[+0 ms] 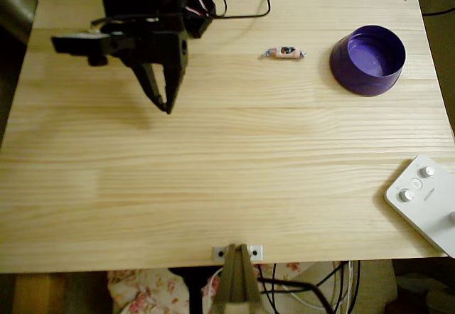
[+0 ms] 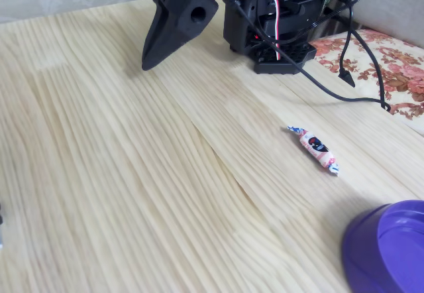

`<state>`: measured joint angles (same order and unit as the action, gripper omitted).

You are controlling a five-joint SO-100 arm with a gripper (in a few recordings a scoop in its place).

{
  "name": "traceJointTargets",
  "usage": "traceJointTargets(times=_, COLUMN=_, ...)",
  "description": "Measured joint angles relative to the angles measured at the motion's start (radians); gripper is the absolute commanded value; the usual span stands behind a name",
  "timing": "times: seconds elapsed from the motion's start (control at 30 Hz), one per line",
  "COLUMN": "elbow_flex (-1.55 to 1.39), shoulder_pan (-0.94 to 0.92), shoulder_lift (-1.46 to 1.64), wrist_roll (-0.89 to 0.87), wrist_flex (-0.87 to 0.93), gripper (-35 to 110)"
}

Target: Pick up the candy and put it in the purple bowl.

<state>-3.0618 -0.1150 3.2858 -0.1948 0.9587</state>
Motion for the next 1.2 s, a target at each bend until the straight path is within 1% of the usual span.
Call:
traceJointTargets(times=0.07, elbow_flex=0.0, shoulder_pan=0.003, shoulder_lift=0.0, wrist_roll=0.006, wrist_flex=0.0, gripper=0)
traceJointTargets(times=0.17, elbow_flex=0.0, shoulder_pan=0.028, shoulder_lift=0.0, wrist_roll=0.086, wrist_flex=0.0, gripper=0)
traceJointTargets(times=0.27, elbow_flex=0.0, shoulder_pan=0.02, shoulder_lift=0.0, wrist_roll=0.103, wrist_flex=0.0, gripper=0)
traceJointTargets(times=1.03, elbow_flex=0.0, shoulder_pan=0.054, shoulder_lift=0.0, wrist_roll=0.135, wrist_flex=0.0, gripper=0)
traceJointTargets(times=1.2, elbow_flex=0.0, shoulder_pan=0.061, shoulder_lift=0.0, wrist_roll=0.112, wrist_flex=0.0, gripper=0)
